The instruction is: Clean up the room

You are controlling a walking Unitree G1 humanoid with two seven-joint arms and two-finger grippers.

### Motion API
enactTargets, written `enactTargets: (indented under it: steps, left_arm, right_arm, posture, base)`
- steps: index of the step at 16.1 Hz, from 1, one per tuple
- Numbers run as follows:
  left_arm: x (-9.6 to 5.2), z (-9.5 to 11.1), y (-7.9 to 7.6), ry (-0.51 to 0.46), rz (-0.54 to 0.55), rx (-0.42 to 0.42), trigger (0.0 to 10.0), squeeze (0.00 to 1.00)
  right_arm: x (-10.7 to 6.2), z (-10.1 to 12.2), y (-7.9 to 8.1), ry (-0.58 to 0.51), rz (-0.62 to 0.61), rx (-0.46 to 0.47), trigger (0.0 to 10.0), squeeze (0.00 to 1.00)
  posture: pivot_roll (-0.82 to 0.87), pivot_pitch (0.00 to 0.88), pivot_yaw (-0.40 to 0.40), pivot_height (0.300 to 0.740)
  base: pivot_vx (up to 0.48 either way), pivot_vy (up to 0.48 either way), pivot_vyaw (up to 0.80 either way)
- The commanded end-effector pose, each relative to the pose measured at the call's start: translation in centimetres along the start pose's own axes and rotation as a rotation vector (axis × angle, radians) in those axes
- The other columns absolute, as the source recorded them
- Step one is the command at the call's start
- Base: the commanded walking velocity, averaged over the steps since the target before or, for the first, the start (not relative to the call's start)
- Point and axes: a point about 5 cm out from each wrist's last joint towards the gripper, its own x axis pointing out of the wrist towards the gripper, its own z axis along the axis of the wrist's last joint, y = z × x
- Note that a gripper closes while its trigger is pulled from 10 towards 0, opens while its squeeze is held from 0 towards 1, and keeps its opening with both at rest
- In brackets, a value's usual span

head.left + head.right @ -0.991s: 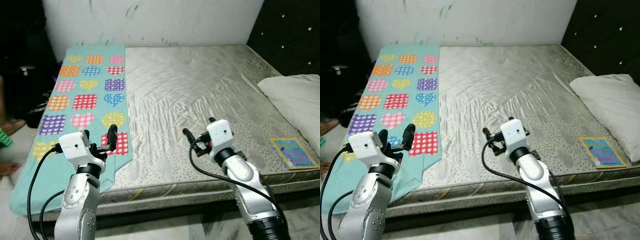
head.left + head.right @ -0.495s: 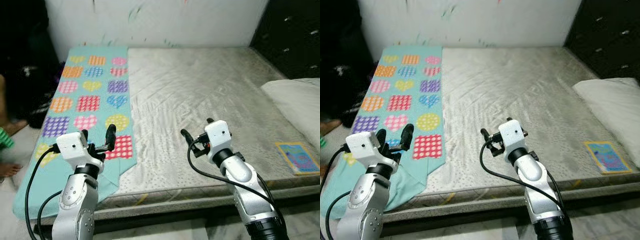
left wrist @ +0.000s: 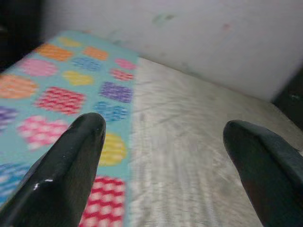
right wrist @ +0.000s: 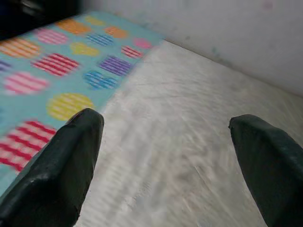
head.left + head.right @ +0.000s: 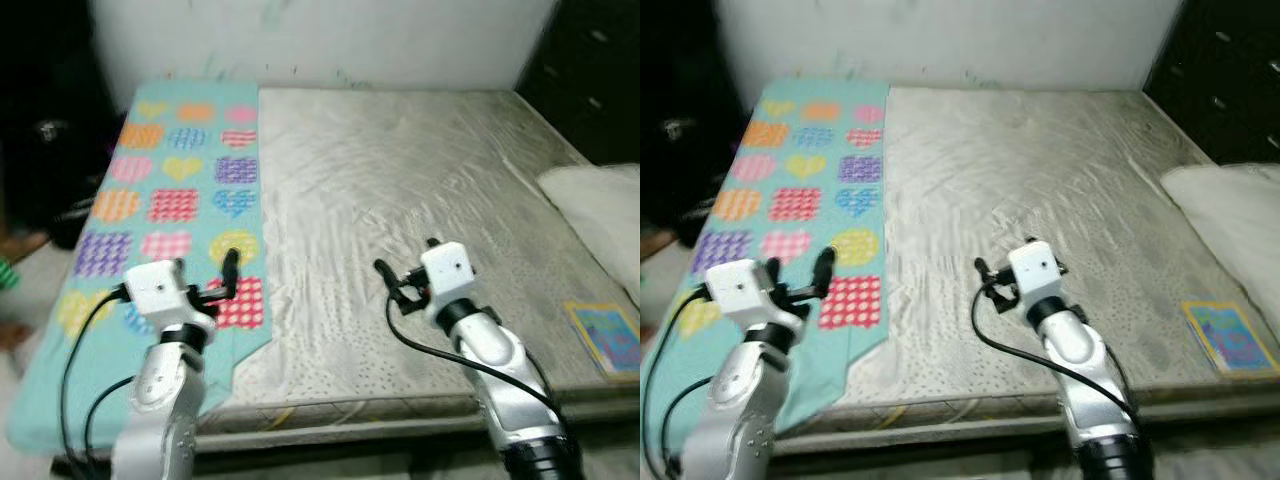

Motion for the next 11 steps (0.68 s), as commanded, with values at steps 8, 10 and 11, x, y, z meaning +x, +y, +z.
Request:
enactTargets:
  steps: [8, 10, 11]
  left_arm:
    - [-0.24, -0.06, 0.28, 0.009, 0.019, 0.0, 10.0, 0.0]
    - [-0.22, -0.09, 0.25, 0.008, 0.022, -0.002, 10.0, 0.0]
    - [-0.2, -0.09, 0.2, 0.004, 0.022, -0.019, 10.0, 0.0]
  right_arm:
    - [0.14, 0.28, 0.28, -0.012, 0.023, -0.011, 10.0, 0.0]
    - [0.15, 0.21, 0.22, -0.012, 0.025, -0.014, 10.0, 0.0]
    - [0.17, 0.22, 0.2, -0.013, 0.025, -0.017, 10.0, 0.0]
  posture:
    - [-0.13, 0.048, -0.042, 0.74]
    - [-0.13, 0.045, -0.045, 0.74]
    - [-0.13, 0.045, -0.047, 0.74]
  base:
    - [0.0, -0.472, 0.0]
    - [0.0, -0.48, 0.0]
    - [0.0, -0.364, 0.0]
